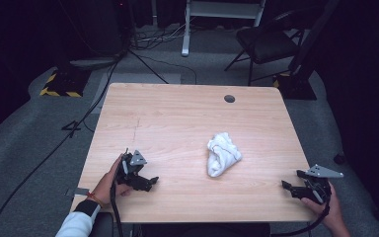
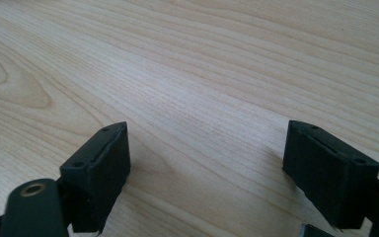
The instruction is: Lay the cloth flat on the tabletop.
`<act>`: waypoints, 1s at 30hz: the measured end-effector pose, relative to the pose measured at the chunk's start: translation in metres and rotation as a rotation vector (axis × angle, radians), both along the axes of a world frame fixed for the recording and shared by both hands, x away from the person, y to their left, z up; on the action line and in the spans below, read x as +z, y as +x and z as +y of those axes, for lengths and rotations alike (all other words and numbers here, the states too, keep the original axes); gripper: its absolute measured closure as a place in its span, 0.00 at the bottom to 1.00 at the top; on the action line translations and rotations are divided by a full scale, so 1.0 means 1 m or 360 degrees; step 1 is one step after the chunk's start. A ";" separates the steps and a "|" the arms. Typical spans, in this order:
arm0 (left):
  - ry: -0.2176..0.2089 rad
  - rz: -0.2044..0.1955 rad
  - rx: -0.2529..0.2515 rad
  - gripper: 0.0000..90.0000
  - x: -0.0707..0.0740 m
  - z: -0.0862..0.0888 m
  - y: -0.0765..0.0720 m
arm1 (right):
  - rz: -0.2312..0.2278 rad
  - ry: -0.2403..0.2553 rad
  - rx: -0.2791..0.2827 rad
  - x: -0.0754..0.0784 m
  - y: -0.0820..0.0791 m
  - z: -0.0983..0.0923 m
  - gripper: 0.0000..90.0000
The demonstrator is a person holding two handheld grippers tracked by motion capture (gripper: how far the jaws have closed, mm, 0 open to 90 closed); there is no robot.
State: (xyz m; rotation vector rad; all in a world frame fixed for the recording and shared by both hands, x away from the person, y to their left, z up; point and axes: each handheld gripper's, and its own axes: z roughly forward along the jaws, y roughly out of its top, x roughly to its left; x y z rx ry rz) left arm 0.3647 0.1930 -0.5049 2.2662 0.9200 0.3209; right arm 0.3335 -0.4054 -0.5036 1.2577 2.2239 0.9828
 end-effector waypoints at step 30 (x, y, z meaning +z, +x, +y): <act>0.0006 -0.0005 -0.0310 0.00 0.001 -0.053 0.015 | -0.0125 -0.0087 0.0412 0.056 0.047 0.087 0.45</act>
